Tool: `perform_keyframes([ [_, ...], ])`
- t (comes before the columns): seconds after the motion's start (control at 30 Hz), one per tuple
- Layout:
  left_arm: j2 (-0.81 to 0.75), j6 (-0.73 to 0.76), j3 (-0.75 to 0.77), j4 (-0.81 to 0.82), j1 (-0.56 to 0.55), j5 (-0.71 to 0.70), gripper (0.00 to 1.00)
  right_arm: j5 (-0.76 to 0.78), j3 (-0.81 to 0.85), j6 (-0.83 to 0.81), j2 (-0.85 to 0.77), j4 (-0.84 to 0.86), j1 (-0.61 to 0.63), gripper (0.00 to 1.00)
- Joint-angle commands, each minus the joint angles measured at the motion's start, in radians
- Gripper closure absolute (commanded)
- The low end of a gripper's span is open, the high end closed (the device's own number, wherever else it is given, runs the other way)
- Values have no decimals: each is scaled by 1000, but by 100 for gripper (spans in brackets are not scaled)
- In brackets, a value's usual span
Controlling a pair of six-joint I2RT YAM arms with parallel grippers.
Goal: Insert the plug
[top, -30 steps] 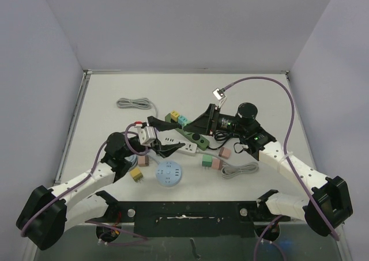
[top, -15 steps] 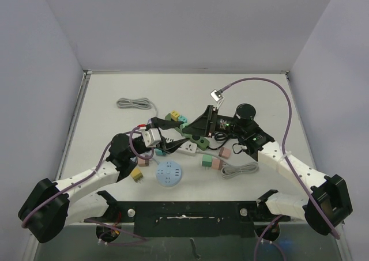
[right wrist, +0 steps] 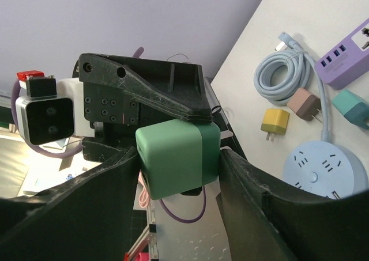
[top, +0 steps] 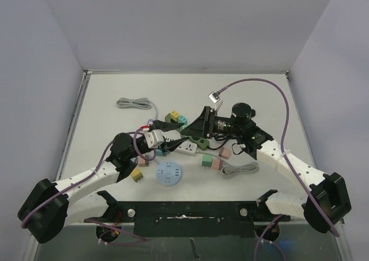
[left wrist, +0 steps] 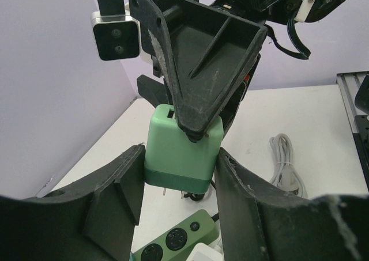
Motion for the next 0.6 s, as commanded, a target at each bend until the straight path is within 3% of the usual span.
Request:
perform_keyframes([
  [0.0,-37,41,38,-55,-5,-64,68,123,112,-200,-18,-233,6,30],
  [0.13,-49,85,60,-211,-6,-155,68,370,234,-428,0,-525,26,26],
  [0.23,-35,116,90,-319,-7,-212,68,467,299,-513,35,-638,56,27],
  [0.37,-2,138,121,-397,-7,-261,69,488,358,-544,85,-672,97,32],
  [0.57,14,143,125,-397,-10,-228,69,481,399,-531,161,-676,130,41],
])
